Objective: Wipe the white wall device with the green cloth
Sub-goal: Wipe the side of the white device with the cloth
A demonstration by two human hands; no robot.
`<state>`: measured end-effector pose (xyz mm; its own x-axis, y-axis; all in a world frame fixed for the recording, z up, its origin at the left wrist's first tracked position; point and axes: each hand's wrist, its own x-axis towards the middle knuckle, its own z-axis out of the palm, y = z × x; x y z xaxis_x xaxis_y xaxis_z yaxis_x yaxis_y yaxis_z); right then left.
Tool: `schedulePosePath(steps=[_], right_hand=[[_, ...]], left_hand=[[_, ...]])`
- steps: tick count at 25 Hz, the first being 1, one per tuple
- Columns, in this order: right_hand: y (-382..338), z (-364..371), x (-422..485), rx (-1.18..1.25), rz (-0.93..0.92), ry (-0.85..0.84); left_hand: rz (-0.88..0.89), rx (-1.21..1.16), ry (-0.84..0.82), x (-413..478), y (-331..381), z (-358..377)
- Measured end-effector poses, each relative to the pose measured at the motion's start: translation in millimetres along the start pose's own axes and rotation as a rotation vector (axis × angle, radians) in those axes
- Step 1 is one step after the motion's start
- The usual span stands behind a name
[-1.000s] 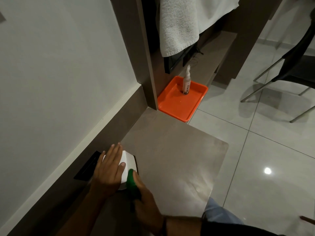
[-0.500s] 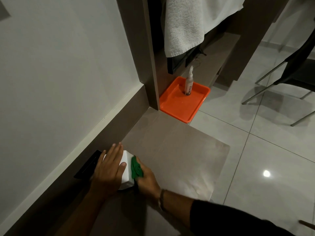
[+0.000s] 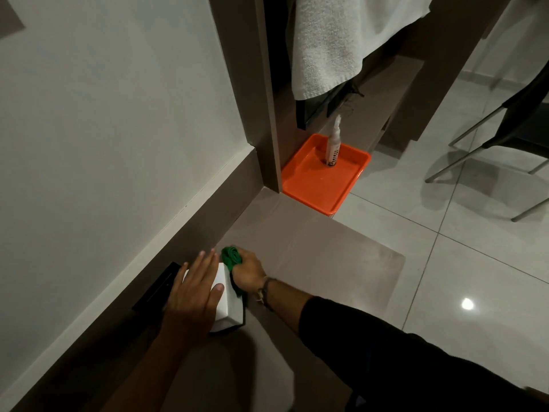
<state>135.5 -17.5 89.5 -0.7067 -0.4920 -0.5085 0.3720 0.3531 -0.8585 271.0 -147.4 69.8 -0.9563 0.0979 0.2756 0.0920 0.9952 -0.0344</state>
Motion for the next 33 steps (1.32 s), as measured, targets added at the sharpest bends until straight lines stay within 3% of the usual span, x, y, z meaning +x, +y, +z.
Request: schedulePosePath(steps=[3,8,12,16,20,25,29,33], right_hand=[[30.1,8.6,-21.8,0.124,0.041,0.000],[64.9,12.9,-97.3,0.452,0.182,-0.022],[34.2,-1.6,-56.1,0.380,0.231,-0.008],[1.3,-6.6,-8.4,0.123,0.208,-0.034],[17.3,-12.1,-42.3,0.193,0.222,-0.034],[43.2,-26.3,-96.5,0.361,0.328,-0.134],[21.2,-31.5,-48.7,0.316,0.245,0.010],[17.1,-2.9,-31.9,0.233,0.088,-0.048]], left_hand=[[-0.113,-0.071,-0.093,6.8,3.1,-7.2],[-0.205,-0.149,-0.083,11.6,5.9,-11.9],[-0.135,-0.107,-0.046,6.6,3.2,-6.1],[0.111,0.006,0.101,3.0,-2.8,-4.7],[0.124,-0.003,0.146,3.8,-1.6,-4.5],[0.044,-0.015,0.038,4.3,-2.0,-3.8],[0.017,0.030,0.015,5.8,1.7,-3.2],[0.018,0.019,0.009,4.6,-1.2,-3.6]])
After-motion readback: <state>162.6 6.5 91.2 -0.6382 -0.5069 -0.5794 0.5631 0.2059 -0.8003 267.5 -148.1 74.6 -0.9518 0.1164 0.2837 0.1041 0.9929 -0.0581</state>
